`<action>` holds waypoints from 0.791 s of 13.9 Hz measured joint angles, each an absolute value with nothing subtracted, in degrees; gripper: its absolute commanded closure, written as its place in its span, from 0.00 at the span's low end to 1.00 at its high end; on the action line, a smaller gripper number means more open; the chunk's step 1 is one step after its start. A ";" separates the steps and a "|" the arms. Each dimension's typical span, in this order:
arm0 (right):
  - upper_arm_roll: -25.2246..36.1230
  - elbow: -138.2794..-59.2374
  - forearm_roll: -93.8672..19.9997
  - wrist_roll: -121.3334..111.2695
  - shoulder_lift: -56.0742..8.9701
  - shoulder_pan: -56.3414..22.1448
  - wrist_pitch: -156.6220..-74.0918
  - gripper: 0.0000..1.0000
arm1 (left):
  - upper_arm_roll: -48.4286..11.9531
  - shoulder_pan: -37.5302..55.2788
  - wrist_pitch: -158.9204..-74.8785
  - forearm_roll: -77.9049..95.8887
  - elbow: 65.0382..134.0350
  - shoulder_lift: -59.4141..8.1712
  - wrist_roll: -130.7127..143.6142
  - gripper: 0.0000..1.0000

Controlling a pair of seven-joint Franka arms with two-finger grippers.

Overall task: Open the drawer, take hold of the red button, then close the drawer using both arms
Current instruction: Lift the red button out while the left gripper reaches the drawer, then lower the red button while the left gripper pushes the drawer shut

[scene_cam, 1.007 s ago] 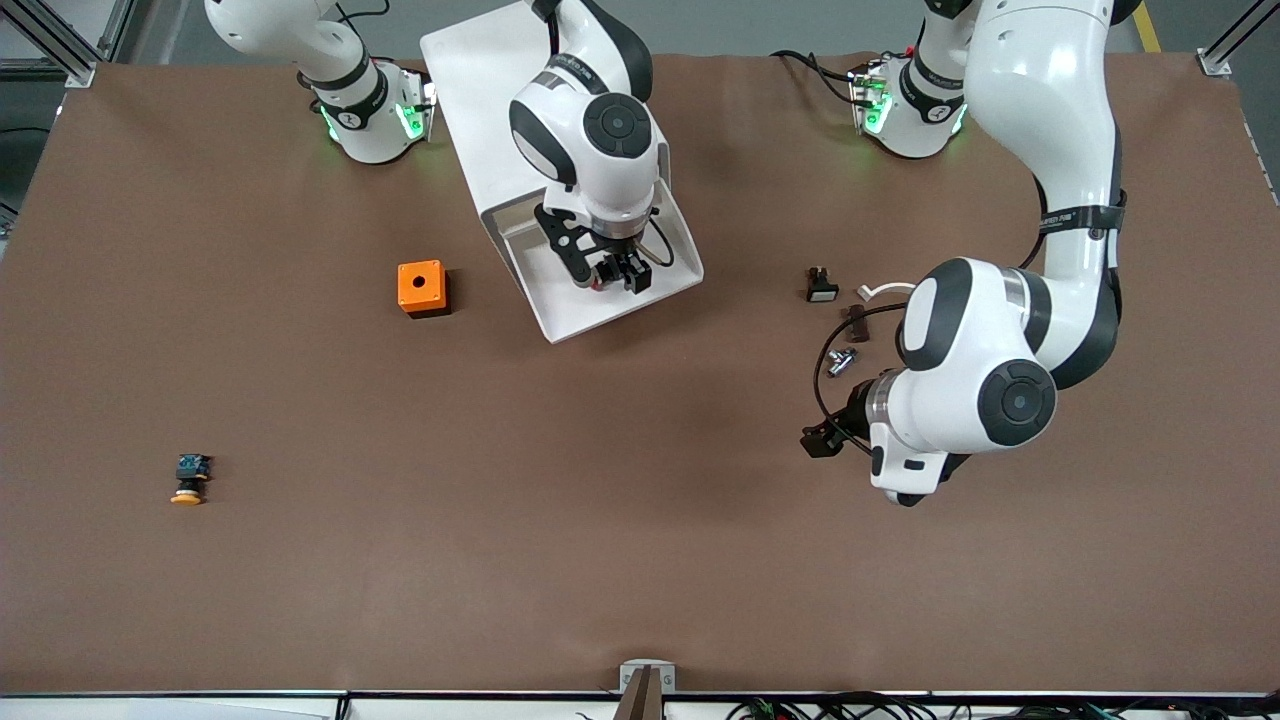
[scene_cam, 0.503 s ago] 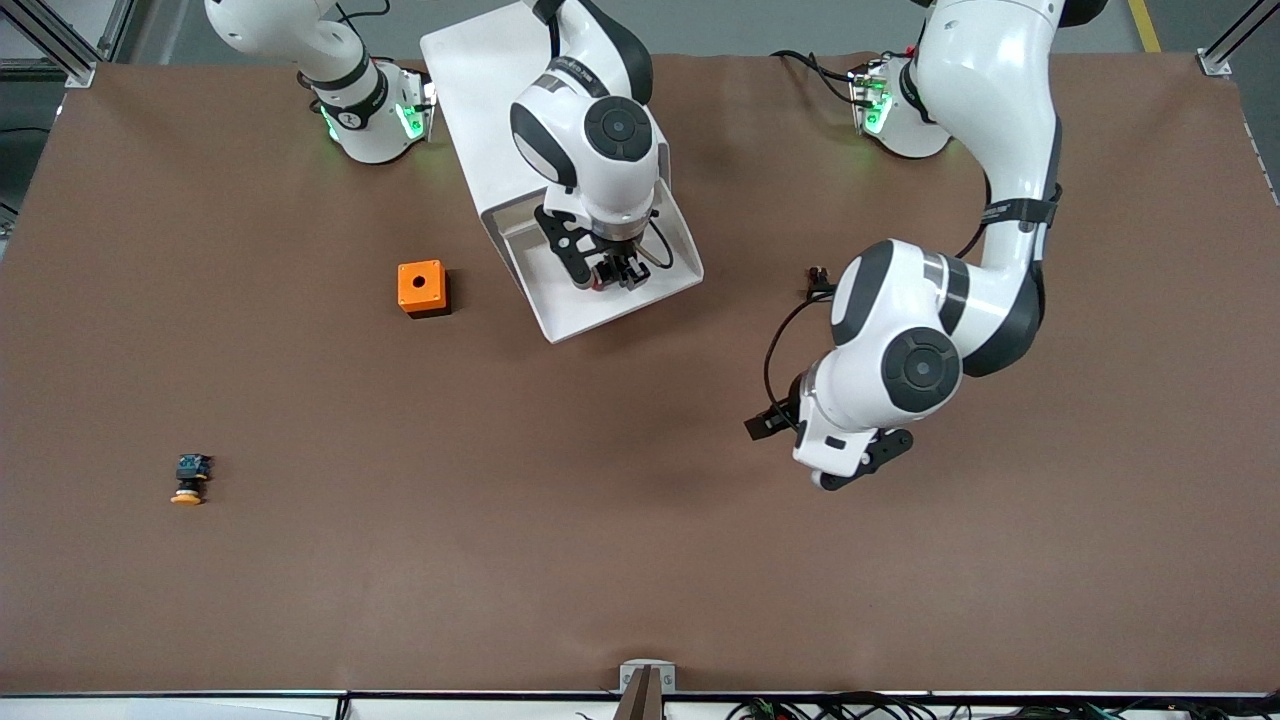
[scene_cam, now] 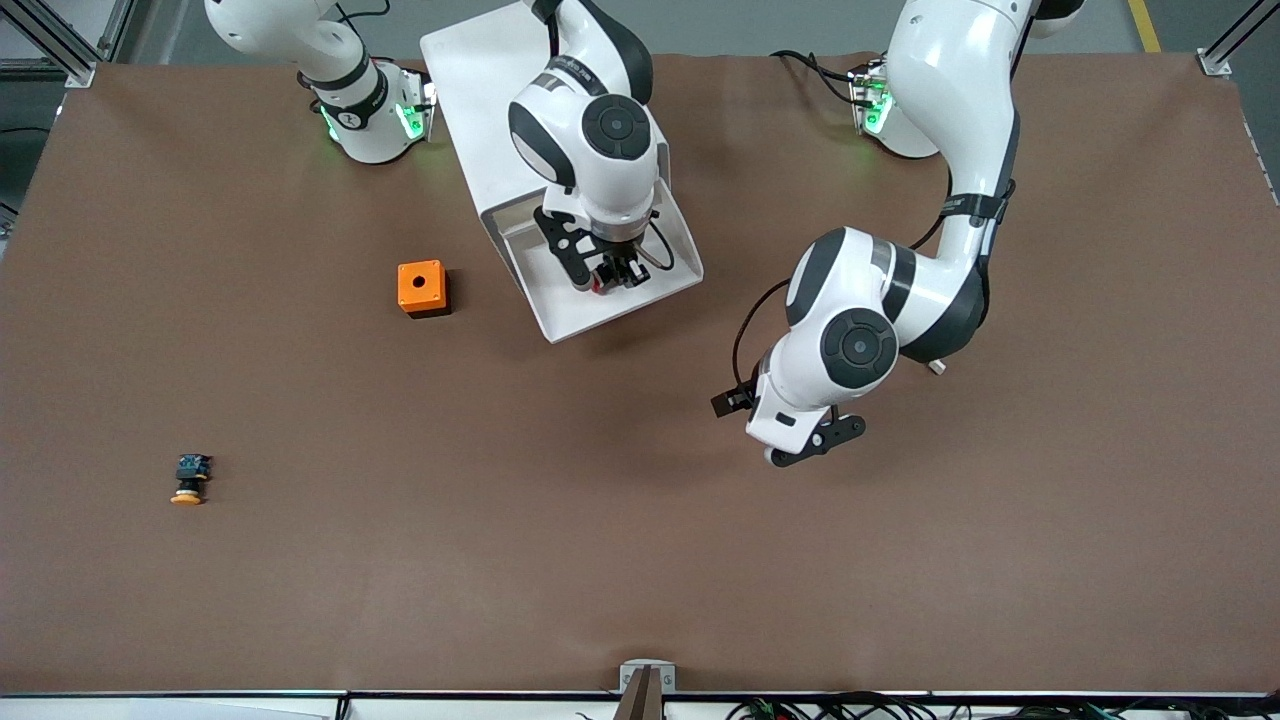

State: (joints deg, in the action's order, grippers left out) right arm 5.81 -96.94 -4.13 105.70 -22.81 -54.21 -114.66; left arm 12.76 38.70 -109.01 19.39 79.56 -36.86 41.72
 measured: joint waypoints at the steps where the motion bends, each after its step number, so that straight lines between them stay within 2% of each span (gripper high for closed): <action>1: 6.01 -94.82 -4.13 104.09 -22.56 -53.41 -111.79 1.00 | 12.64 38.64 -109.29 19.42 80.05 -36.84 41.11 0.01; 5: 6.61 -88.88 -4.13 89.80 -18.78 -46.56 -102.60 1.00 | 11.16 40.08 -113.90 19.46 83.71 -36.54 38.96 0.01; 9: 6.99 -91.04 -4.12 69.17 -15.62 -35.91 -100.88 1.00 | 10.66 47.81 -128.02 19.47 91.26 -34.57 38.98 0.01; 11: 7.22 -93.20 -4.11 56.56 -14.93 -30.08 -100.92 1.00 | 10.60 51.37 -130.66 19.47 93.49 -34.16 40.05 0.01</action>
